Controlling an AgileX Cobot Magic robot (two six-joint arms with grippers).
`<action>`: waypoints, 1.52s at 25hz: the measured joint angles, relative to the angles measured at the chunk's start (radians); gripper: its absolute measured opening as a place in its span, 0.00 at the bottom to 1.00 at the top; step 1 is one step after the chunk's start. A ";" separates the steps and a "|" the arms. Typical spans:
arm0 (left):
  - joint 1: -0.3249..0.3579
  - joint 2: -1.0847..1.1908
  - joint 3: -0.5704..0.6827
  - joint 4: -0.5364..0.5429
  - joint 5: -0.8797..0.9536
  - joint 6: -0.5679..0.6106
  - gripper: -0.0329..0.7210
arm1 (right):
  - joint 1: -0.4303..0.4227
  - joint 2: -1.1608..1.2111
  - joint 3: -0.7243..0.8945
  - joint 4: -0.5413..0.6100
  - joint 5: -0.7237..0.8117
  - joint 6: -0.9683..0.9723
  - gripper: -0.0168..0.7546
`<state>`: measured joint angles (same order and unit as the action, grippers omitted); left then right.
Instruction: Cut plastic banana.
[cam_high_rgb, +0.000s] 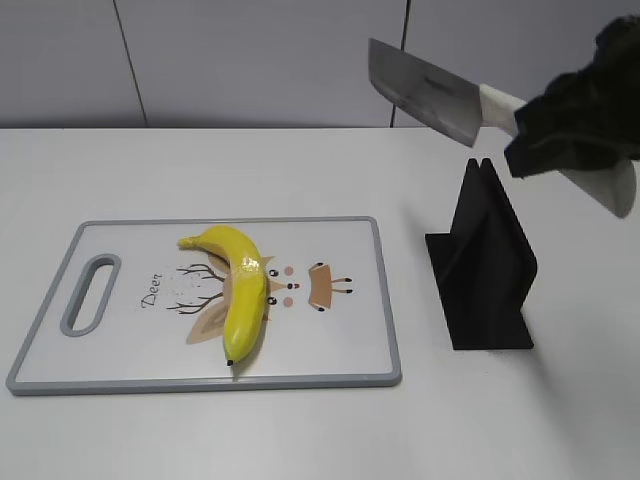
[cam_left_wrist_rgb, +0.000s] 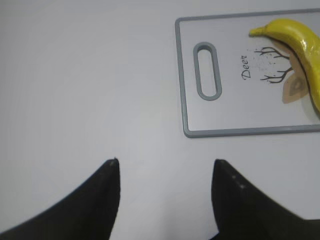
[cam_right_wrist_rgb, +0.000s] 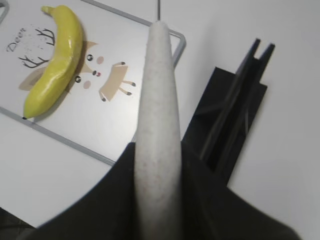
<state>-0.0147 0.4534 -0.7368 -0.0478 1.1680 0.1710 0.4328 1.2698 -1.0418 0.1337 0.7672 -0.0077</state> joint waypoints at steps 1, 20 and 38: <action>0.000 -0.058 0.020 0.000 -0.002 -0.001 0.78 | 0.000 -0.025 0.043 -0.019 -0.018 0.053 0.24; 0.000 -0.431 0.207 -0.010 -0.103 -0.003 0.78 | 0.000 -0.111 0.249 -0.312 -0.151 0.527 0.24; 0.000 -0.431 0.227 -0.010 -0.128 -0.003 0.76 | 0.000 0.127 0.249 -0.302 -0.248 0.531 0.24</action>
<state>-0.0147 0.0227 -0.5099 -0.0582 1.0399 0.1683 0.4328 1.3968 -0.7930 -0.1687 0.5194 0.5232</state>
